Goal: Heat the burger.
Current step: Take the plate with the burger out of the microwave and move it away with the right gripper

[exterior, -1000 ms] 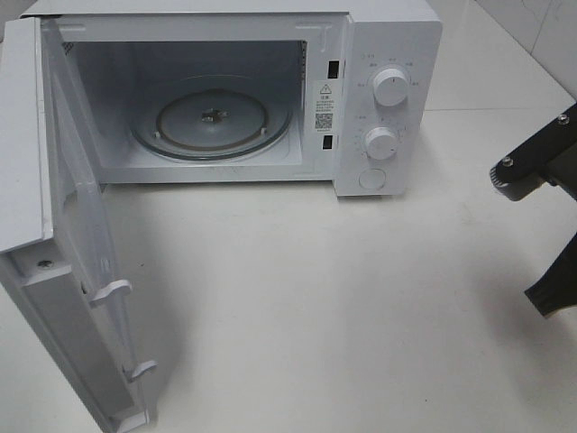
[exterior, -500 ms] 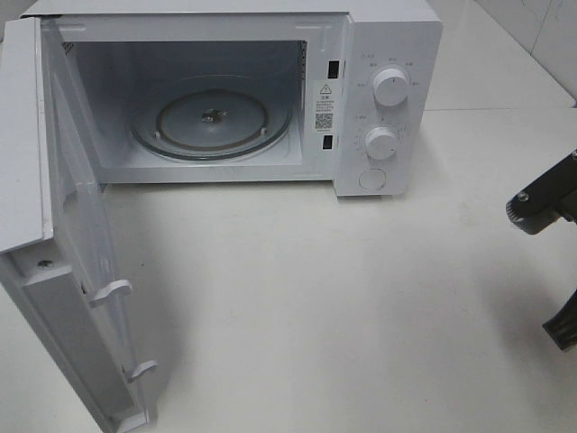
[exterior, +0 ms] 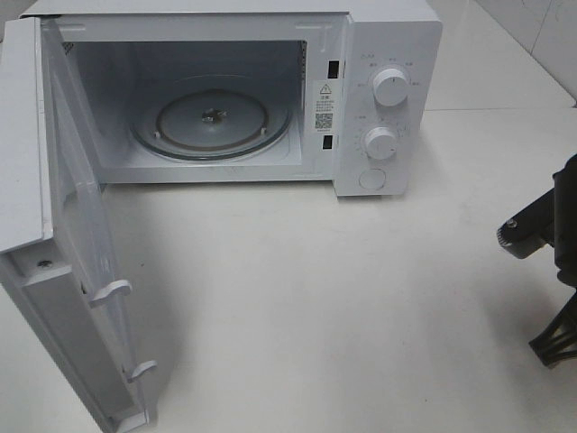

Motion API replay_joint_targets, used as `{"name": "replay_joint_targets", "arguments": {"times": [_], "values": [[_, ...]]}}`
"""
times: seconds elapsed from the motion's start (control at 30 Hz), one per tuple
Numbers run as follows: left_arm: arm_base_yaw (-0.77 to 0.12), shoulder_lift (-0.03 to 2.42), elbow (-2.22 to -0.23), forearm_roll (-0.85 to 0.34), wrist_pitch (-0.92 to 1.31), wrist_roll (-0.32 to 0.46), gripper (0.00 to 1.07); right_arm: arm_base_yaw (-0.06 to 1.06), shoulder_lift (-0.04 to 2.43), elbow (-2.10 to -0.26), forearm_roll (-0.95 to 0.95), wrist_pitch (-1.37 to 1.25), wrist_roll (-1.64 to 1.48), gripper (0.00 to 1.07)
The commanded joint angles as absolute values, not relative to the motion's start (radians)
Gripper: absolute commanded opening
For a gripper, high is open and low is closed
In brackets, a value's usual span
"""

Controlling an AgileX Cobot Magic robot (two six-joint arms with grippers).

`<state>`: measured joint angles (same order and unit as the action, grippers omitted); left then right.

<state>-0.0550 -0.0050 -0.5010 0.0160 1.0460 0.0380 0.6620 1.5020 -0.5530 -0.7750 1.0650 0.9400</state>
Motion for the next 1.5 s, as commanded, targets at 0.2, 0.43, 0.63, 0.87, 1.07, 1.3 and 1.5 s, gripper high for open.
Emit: {"name": "replay_joint_targets", "arguments": {"times": [0.2, 0.43, 0.63, 0.87, 1.07, 1.3, 1.5], "values": [[-0.051, -0.026, -0.498, 0.02, 1.038, 0.038, 1.0, 0.618, 1.583, -0.544, -0.857, 1.067, 0.995, 0.0], [-0.051, -0.026, -0.498, 0.02, 1.038, 0.038, 1.0, 0.584, 1.662, -0.544, -0.879, 0.984, 1.045, 0.0], [-0.051, -0.026, -0.498, 0.02, 1.038, 0.038, 1.0, 0.576, 1.716, -0.544, -0.907, 0.967, 1.08, 0.0], [-0.051, -0.026, -0.498, 0.02, 1.038, 0.038, 1.0, 0.575, 1.771, -0.544, -0.926, 0.933, 1.119, 0.01], [-0.051, -0.026, -0.498, 0.02, 1.038, 0.038, 1.0, 0.575, 1.83, -0.544, -0.937, 0.913, 1.138, 0.01], [-0.051, -0.026, -0.498, 0.02, 1.038, 0.038, 1.0, 0.575, 1.88, -0.544, -0.96, 0.888, 1.189, 0.01], [-0.051, -0.026, -0.498, 0.02, 1.038, 0.038, 1.0, 0.575, 1.916, -0.546, -0.961, 0.864, 1.214, 0.02]]}}
